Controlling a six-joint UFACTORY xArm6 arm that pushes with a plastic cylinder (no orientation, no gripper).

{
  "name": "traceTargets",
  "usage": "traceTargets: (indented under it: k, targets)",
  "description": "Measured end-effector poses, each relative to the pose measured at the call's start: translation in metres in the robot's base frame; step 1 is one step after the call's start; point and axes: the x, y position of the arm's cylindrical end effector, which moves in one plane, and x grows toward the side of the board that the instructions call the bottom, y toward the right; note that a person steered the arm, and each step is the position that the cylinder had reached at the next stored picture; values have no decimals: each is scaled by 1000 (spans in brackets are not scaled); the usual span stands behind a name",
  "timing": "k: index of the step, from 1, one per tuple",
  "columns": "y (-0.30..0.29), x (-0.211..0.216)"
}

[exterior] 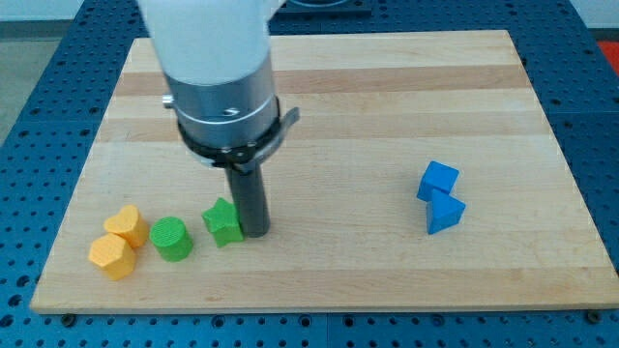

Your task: Move your arm towards the red star

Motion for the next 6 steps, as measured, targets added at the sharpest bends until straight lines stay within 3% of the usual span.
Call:
traceTargets:
  k: [3,4,5,6]
  targets:
    - [-54,0]
    - [-45,0]
    - [-10,-34]
    - [-29,-101]
